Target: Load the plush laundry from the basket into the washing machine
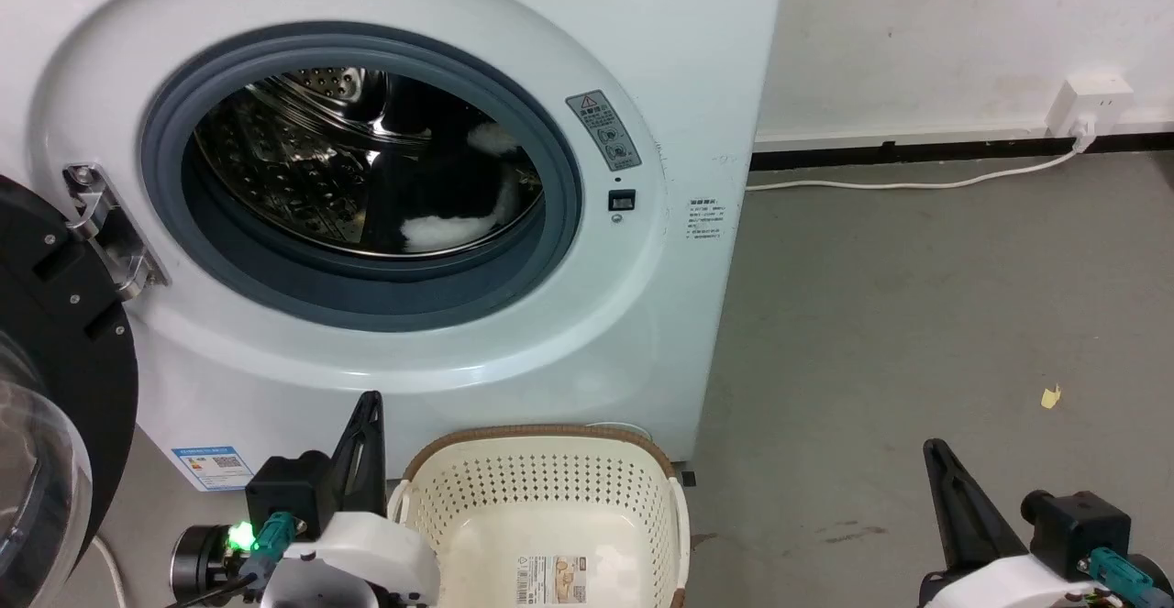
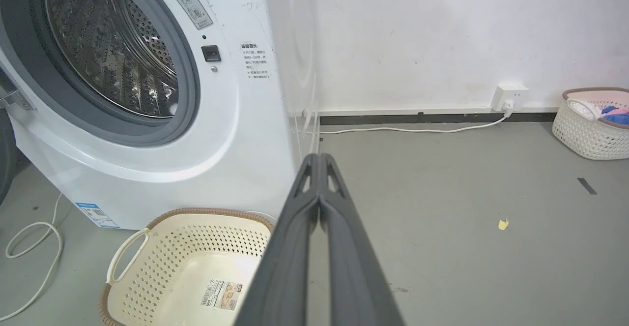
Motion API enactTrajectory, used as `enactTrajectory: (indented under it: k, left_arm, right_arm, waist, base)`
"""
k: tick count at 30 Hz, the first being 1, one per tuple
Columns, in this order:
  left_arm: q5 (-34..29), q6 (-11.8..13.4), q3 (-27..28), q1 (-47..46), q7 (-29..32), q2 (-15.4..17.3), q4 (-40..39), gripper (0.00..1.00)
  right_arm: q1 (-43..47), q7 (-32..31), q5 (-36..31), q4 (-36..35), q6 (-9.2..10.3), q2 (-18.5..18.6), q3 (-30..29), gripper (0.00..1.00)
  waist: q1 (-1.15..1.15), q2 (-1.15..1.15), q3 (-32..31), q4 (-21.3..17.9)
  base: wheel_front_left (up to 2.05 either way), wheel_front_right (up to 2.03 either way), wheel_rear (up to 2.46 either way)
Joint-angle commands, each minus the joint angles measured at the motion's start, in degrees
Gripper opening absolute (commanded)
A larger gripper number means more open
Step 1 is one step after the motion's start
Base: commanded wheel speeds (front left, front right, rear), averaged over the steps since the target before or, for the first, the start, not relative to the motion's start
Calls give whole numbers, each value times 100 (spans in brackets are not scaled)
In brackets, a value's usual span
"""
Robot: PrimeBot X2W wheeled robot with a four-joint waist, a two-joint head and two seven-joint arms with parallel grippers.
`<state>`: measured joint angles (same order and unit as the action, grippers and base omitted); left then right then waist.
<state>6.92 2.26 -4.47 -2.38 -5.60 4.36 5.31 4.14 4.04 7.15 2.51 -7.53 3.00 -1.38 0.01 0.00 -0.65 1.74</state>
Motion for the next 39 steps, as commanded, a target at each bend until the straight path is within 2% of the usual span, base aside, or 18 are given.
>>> enactTrajectory:
  k: [1, 39]
  left_arm:
    - [-60, -35, 49, 100, 32, -21, -58, 0]
    - [-569, -189, 369, 211, 457, -123, -439, 0]
  right_arm:
    - [-114, -32, -71, -54, 3, -8, 16, 0]
    - [-355, -331, -589, -213, 4, -12, 114, 0]
  waist:
    - [-1, 0, 2, -5]
    - [-1, 0, 53, -142]
  base:
    - [0, 0, 0]
    - [0, 0, 0]
